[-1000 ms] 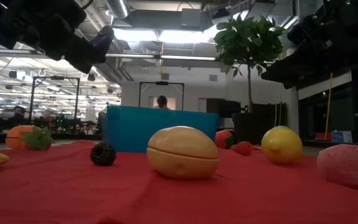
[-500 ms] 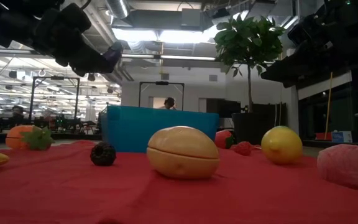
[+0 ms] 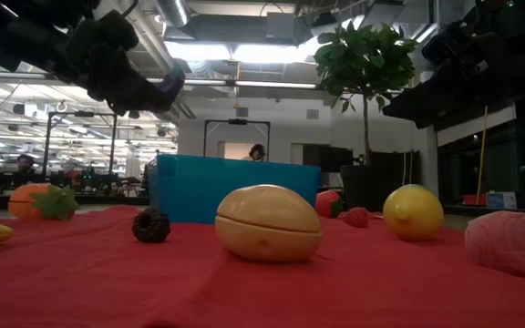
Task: Pick and placing Produce into tupperware
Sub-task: Put the eggplant into the blue bin
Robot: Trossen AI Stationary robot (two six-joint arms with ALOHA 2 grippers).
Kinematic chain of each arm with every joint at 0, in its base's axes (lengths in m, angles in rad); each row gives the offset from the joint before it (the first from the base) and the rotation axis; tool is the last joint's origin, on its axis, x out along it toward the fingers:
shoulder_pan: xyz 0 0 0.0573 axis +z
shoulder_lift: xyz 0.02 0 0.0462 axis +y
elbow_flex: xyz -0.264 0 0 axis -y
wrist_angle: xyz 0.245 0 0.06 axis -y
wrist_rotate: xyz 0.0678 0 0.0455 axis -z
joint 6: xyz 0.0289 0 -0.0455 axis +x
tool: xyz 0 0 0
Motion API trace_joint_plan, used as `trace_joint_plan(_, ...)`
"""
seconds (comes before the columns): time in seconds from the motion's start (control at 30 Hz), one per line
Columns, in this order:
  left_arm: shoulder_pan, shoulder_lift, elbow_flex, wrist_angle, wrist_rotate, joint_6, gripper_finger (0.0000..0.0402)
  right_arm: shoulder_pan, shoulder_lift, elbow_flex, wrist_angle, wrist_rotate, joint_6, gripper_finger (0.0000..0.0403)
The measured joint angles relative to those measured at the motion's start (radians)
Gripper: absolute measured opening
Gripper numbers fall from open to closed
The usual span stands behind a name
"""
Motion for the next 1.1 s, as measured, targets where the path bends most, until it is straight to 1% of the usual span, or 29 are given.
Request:
trace_joint_plan(0.17,0.0,0.057,0.003,0.032,0.0,-0.029,0.013,0.0,0.0,0.0,0.0,0.0,0.002,0.0149)
trace_joint_plan(0.33,-0.012,0.103,0.058,0.019,-0.001,-0.033,0.0131,0.0,0.0,0.0,0.0,0.0,0.002,0.0149)
trace_joint_plan(0.47,-0.033,0.139,0.145,-0.063,0.0,-0.024,0.0126,0.0,0.0,0.0,0.0,0.0,0.002,0.0149)
trace_joint_plan(0.6,-0.042,0.192,0.234,-0.185,0.0,-0.02,0.0129,0.0,0.0,0.0,-0.001,0.0,0.003,0.0149)
trace_joint_plan(0.93,-0.04,0.408,0.469,-0.441,0.0,0.103,0.0127,0.0,0.0,0.0,-0.001,0.0,0.003,0.0149)
trace_joint_plan(1.1,-0.04,0.462,0.538,-0.487,0.009,0.161,0.0129,0.0,0.0,0.0,-0.002,0.0,0.003,0.0149)
